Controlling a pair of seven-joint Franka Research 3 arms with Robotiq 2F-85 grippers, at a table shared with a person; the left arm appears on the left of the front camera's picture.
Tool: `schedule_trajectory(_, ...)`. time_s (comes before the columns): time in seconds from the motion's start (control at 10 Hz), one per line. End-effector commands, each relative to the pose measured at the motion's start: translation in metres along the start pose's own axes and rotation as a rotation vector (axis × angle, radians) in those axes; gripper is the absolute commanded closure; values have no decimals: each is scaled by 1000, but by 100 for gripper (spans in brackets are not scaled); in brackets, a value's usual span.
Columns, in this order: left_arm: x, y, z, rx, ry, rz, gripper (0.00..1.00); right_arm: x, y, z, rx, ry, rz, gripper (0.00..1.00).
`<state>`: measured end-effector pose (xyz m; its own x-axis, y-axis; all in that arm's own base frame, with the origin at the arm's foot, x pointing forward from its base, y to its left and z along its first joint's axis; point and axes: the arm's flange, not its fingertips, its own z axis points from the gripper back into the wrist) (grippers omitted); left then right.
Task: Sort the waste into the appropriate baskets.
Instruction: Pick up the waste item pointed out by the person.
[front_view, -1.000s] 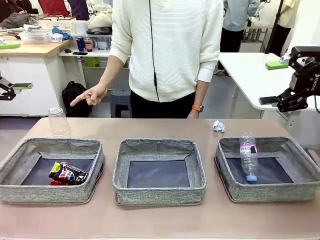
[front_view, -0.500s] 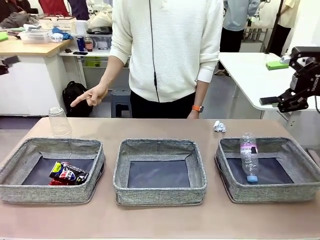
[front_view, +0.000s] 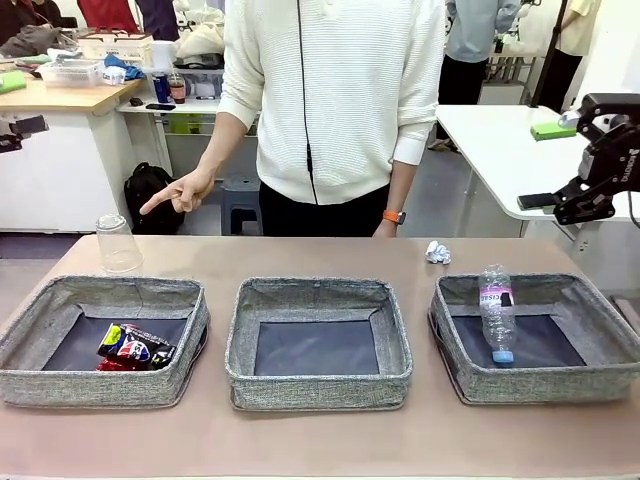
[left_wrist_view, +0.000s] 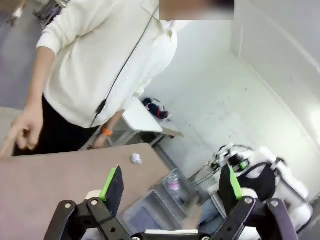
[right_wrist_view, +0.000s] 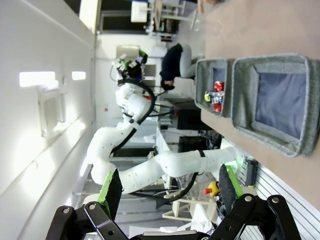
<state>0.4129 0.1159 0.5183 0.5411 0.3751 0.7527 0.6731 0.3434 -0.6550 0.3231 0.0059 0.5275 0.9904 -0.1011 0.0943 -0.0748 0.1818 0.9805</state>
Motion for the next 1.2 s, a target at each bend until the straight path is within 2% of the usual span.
schedule_trajectory(0.0,-1,65,-16,146,125,-722,0,1,2,0,20,-2,1,0)
schedule_trajectory(0.1,-1,90,-20,267,119,-983,0,1,2,0,20,-2,1,0)
schedule_trajectory(0.2,-2,106,-22,254,200,-1086,0,1,2,0,20,-2,1,0)
schedule_trajectory(0.3,-3,117,-21,273,265,-1136,0,1,2,0,20,-2,1,0)
schedule_trajectory(0.4,-2,130,-19,308,344,-1267,0,1,2,0,20,-2,1,0)
schedule_trajectory(0.5,10,141,-11,327,357,-1357,0,1,2,0,20,-2,1,0)
schedule_trajectory(0.6,32,158,1,413,342,-1332,0,1,2,0,20,-2,1,0)
schedule_trajectory(0.7,4,138,-17,92,342,-922,0,1,2,0,20,-2,1,0)
schedule_trajectory(1.1,4,138,-17,92,342,-922,0,1,2,0,20,-2,1,0)
